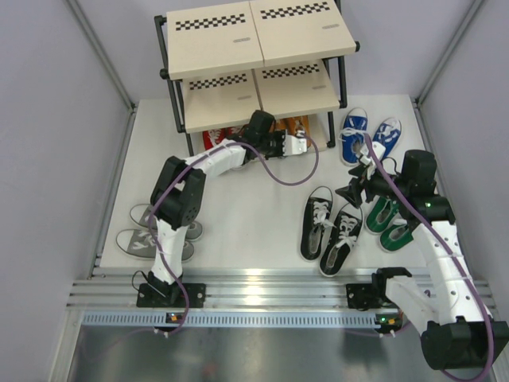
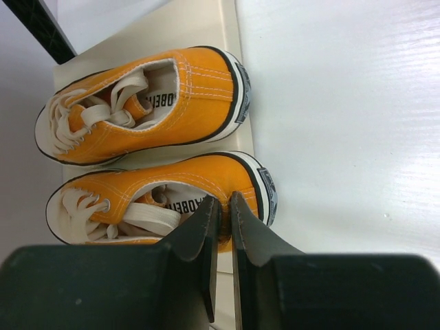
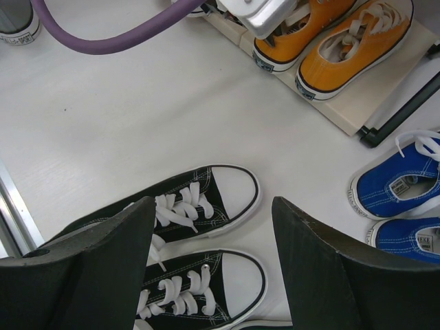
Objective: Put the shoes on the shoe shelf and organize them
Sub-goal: Adjust a pair of shoes at the shoe shelf.
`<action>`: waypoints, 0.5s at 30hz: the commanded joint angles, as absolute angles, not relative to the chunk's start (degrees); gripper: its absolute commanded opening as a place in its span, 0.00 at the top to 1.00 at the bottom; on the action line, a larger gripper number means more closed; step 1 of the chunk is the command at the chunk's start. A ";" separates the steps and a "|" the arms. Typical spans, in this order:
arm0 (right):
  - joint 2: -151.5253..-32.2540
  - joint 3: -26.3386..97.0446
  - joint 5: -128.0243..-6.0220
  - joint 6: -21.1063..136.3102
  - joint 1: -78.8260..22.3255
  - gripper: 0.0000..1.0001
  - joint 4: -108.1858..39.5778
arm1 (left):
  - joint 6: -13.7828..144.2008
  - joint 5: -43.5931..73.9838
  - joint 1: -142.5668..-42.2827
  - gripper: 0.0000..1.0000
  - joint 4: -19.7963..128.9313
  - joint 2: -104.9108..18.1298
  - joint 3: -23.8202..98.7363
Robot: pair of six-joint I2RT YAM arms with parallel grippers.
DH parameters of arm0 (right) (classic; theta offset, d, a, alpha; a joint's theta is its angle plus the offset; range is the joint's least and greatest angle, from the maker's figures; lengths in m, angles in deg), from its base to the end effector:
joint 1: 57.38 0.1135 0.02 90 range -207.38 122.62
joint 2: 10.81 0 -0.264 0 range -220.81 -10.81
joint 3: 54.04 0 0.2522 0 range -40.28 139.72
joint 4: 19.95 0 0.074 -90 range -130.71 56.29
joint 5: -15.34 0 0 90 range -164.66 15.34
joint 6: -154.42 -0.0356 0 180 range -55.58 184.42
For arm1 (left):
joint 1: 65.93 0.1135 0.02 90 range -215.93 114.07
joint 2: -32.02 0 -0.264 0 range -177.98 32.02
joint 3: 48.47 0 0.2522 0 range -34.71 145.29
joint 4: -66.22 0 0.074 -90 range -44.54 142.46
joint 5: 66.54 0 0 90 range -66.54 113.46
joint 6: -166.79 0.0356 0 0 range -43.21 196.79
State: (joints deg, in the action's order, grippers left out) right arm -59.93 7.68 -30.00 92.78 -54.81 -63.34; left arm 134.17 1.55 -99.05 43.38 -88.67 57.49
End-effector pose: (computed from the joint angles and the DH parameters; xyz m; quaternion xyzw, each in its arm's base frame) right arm 0.1774 0.0330 0.3173 -0.3954 0.7251 0.2200 0.5192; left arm 0.3977 -0.2753 0.2111 0.6846 0.5605 -0.0756 0.4598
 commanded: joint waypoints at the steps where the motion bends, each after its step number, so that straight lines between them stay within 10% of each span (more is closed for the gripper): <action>1: -59.15 7.80 -29.40 93.24 -55.53 0.31 -62.10 | 136.73 -2.91 -98.80 1.00 38.31 -88.39 59.59; 15: -59.24 7.80 -29.49 93.25 -55.53 0.31 -62.10 | 137.52 -2.82 -98.71 0.99 38.14 -90.24 62.14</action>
State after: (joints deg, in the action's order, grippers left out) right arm -59.93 7.68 -30.00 92.80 -54.81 -63.34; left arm 135.51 -0.36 -98.63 39.67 -89.24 59.66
